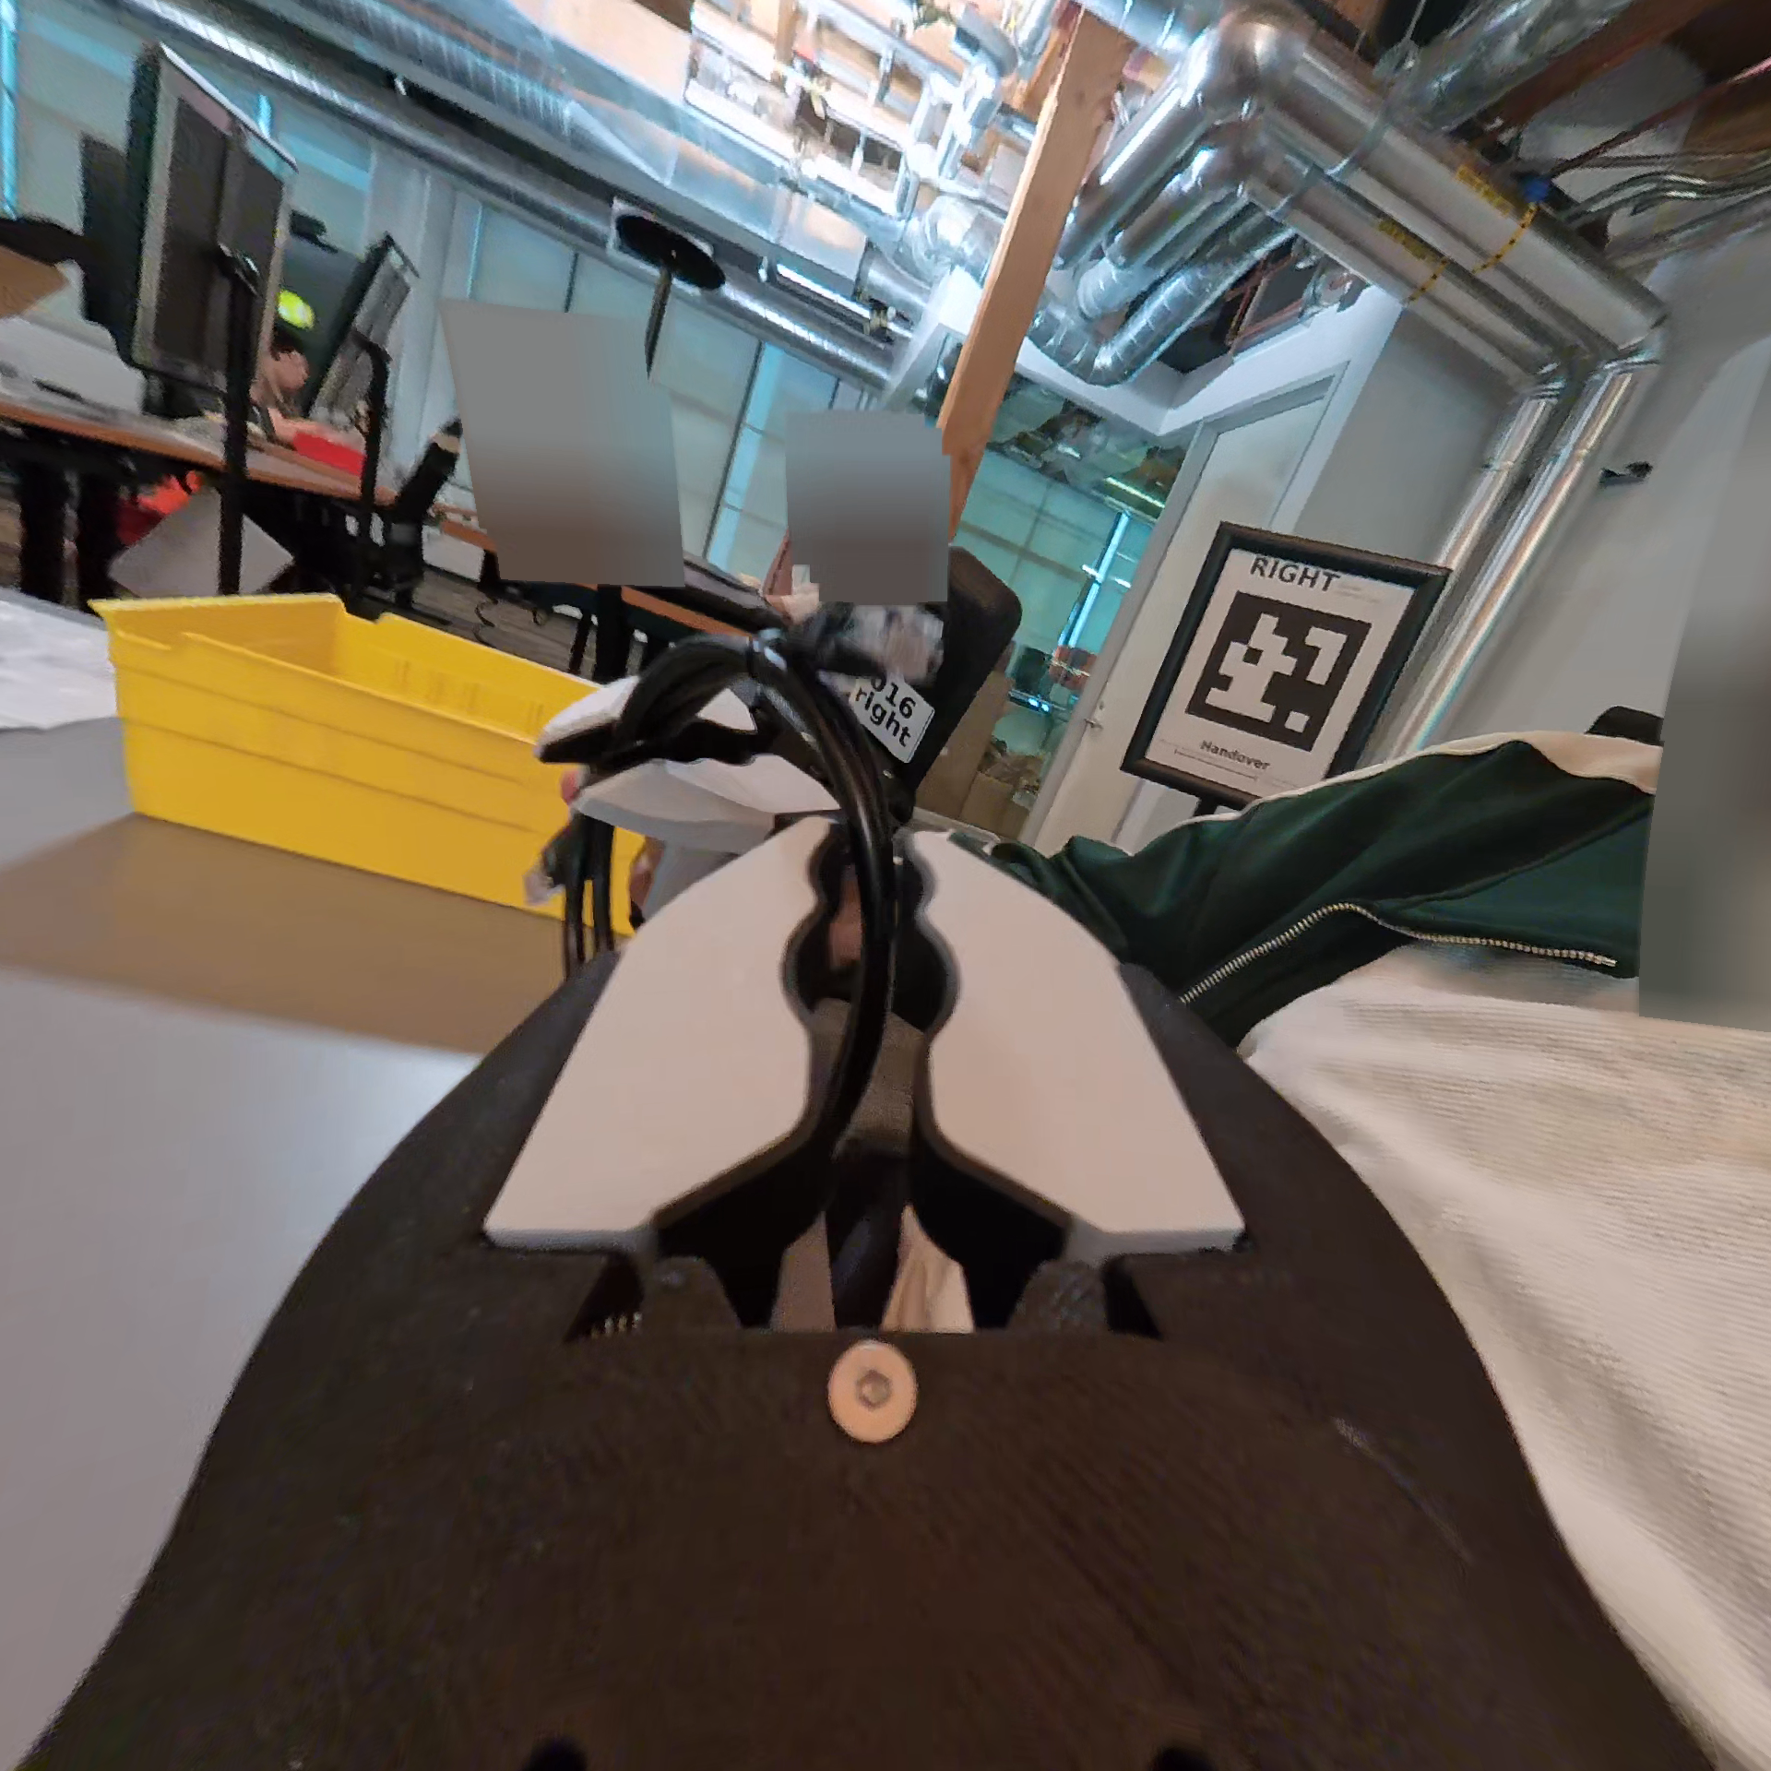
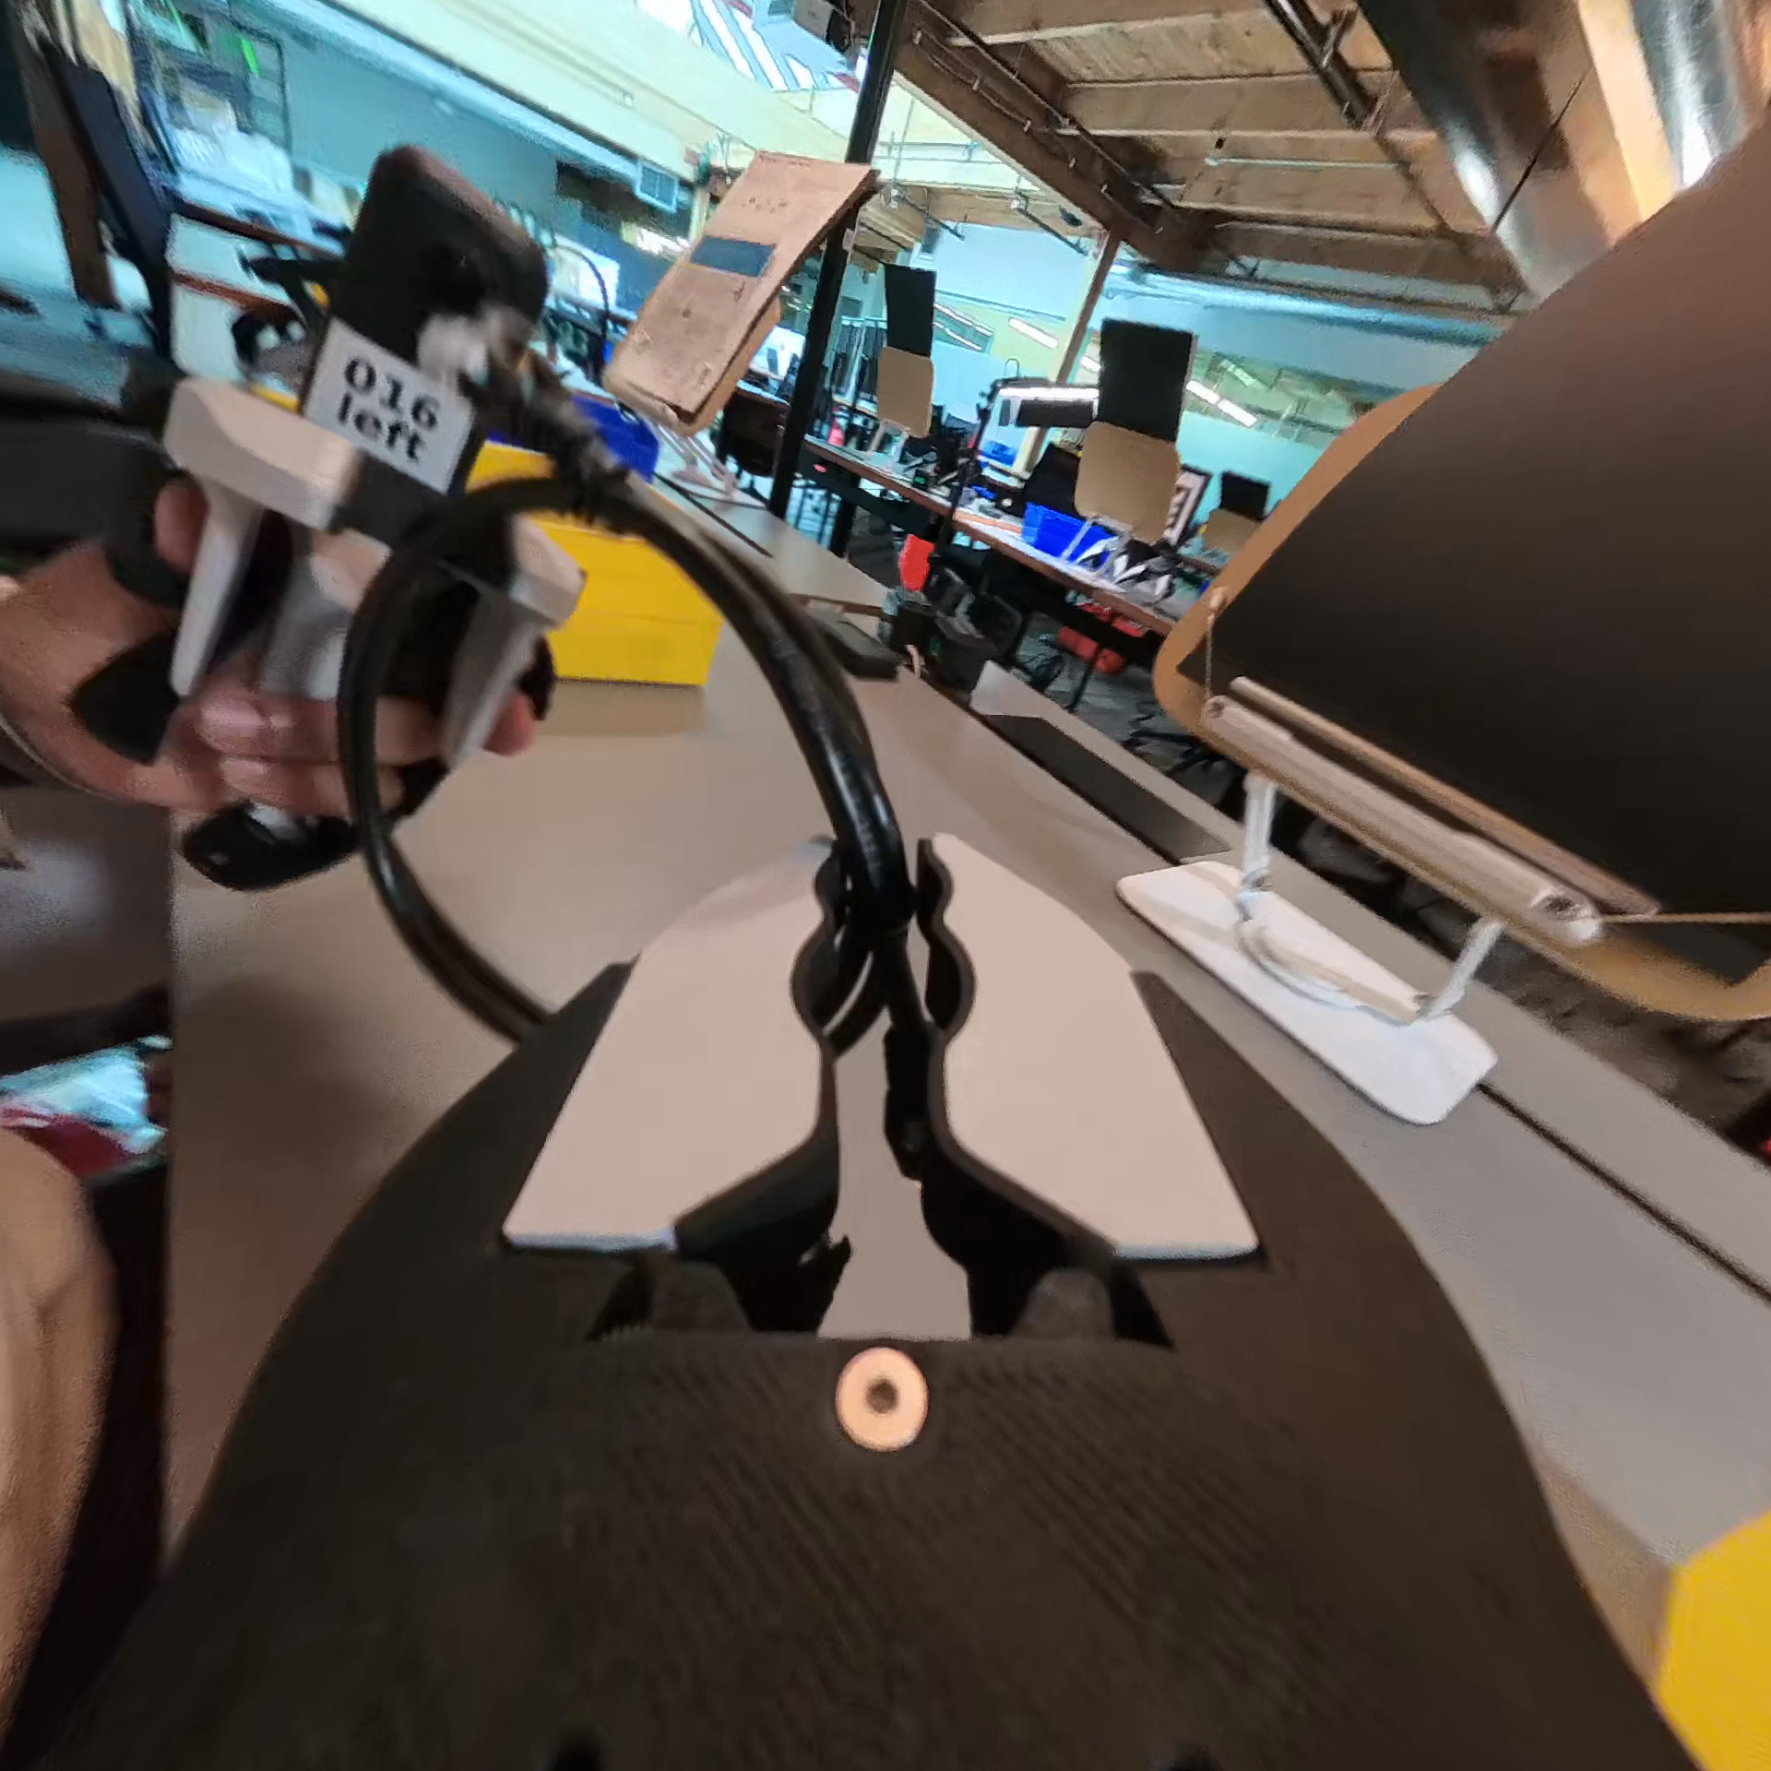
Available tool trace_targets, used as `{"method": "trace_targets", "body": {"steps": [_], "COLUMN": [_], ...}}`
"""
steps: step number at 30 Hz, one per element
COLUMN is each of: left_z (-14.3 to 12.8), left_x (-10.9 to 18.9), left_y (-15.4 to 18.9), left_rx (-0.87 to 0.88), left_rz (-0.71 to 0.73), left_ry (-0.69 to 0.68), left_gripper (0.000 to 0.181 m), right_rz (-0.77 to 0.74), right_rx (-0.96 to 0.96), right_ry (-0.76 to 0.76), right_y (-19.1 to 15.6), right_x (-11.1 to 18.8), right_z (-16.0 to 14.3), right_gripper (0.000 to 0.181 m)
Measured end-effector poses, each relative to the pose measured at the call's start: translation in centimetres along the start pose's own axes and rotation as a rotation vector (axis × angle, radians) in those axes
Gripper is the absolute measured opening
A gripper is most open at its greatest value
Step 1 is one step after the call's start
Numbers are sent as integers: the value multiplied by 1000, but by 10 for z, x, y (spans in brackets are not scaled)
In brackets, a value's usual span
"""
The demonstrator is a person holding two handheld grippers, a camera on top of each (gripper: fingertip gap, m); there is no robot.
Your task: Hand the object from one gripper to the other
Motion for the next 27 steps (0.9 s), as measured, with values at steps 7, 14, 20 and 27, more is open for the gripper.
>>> {"method": "trace_targets", "body": {"steps": [7,14,20,27], "left_z": [22,7,-9,-12], "left_x": [13,9,2,3], "left_y": [-10,-20,-24,-26], "left_rx": [-108,-132,-150,-138], "left_rz": [134,190,211,216], "left_ry": [106,7,-90,-102], "left_gripper": [71,67,60,60], "right_rz": [-138,-614,-766,-787], "right_rx": [6,26,-118,-96], "right_ry": [-54,-634,-867,-998], "right_y": [63,228,278,284], "right_x": [22,131,185,186], "right_z": [44,-11,-96,-124], "right_gripper": [14,14,14,75]}}
Point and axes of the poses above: each gripper's, where its closed fingertips meet, x back along the fingers, z out of its top, y = z × x across the jaws, the point moved 1 cm from there along x, back along the fingers, and after that the axes turned 11 degrees about -z, right-handed, at the moved point
